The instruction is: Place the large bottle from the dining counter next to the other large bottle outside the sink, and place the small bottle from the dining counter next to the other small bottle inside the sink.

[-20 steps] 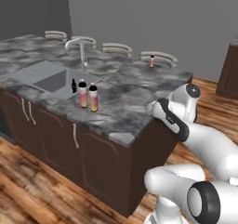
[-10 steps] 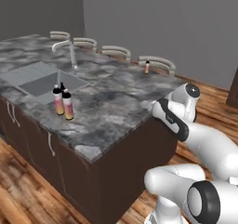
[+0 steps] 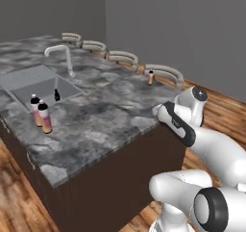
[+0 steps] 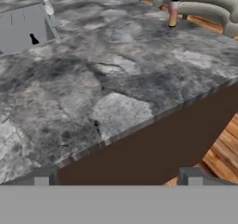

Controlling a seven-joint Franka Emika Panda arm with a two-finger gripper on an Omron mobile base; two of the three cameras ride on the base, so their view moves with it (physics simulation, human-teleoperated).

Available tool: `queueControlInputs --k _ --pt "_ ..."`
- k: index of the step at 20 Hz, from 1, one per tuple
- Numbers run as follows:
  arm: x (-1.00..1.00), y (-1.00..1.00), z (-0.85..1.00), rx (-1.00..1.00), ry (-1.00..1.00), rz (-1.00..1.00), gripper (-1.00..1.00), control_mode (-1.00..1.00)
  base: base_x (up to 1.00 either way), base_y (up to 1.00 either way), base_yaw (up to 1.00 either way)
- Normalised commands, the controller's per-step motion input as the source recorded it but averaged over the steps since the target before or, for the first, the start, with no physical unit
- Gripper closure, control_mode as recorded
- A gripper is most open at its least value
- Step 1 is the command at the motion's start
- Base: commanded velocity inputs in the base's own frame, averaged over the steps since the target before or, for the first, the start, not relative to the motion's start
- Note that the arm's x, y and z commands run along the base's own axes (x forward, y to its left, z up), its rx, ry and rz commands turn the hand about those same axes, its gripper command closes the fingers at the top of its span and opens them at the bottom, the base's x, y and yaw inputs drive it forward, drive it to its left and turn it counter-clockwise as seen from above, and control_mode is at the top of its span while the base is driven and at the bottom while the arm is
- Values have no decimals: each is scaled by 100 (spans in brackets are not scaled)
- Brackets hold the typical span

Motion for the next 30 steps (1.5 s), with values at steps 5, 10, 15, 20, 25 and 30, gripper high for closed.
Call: queueControlInputs --k 5,10,15,20,25,30 --pt "0 0 0 0 0 0 -100 100 20 -79 30" --pt "0 0 0 0 0 0 -100 100 6 -82 31" --pt "0 0 0 0 0 0 -100 100 4 -79 31" --pt "0 0 0 0 0 0 -100 100 6 -78 31" --pt "0 0 0 0 0 0 -100 100 9 -73 31" --pt "0 0 0 0 0 0 -100 100 6 -76 31"
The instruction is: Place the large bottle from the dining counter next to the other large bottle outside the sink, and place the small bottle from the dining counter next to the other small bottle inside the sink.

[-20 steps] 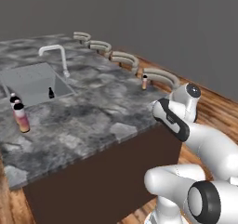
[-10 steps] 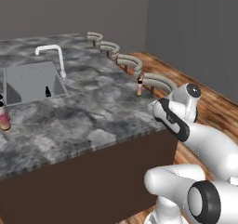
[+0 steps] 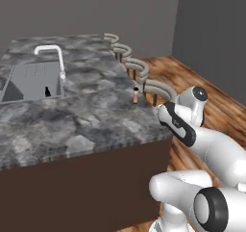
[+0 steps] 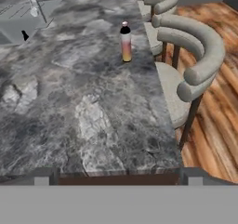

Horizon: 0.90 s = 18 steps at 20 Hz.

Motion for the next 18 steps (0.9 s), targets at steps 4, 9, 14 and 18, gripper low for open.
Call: queueControlInputs --k 4,9,14,18 --pt "0 0 0 0 0 0 -100 100 6 -79 32" --pt "0 0 0 0 0 0 -100 100 9 -74 33" --pt "0 0 0 0 0 0 -100 100 16 -65 34" --pt "0 0 0 0 0 0 -100 100 28 -59 36"
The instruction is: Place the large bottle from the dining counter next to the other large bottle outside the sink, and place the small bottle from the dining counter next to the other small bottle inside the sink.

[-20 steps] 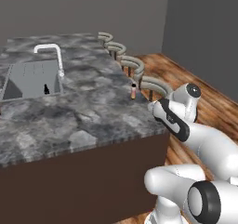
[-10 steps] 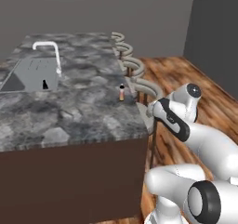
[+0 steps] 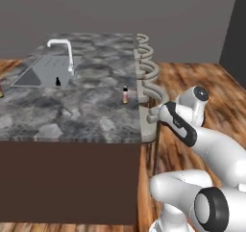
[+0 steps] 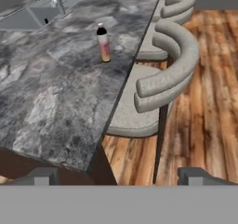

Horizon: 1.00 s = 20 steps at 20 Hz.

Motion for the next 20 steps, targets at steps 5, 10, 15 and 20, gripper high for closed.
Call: queueControlInputs --k 5,10,15,20 --pt "0 0 0 0 0 0 -100 100 32 -63 35" --pt "0 0 0 0 0 0 -100 100 16 -65 32" --pt "0 0 0 0 0 0 -100 100 0 -52 23" --pt "0 0 0 0 0 0 -100 100 10 -64 21"
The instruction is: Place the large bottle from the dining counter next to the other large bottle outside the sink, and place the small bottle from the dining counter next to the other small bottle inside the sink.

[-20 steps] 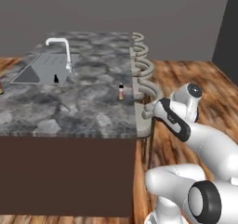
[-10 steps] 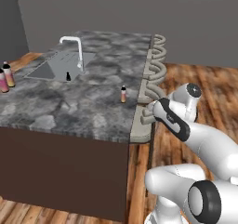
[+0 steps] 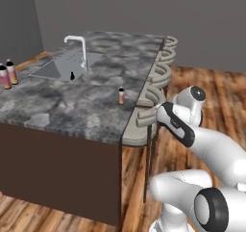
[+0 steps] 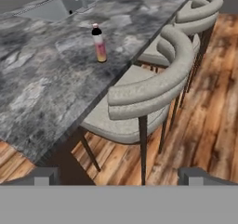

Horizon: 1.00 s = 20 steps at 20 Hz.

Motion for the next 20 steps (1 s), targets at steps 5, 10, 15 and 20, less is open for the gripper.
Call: queueControlInputs --k 5,10,15,20 --pt "0 0 0 0 0 0 -100 100 29 -72 17" --pt "0 0 0 0 0 0 -100 100 42 -65 15" --pt "0 0 0 0 0 0 -100 100 45 -38 11" --pt "0 0 0 0 0 0 -100 100 32 -6 7"
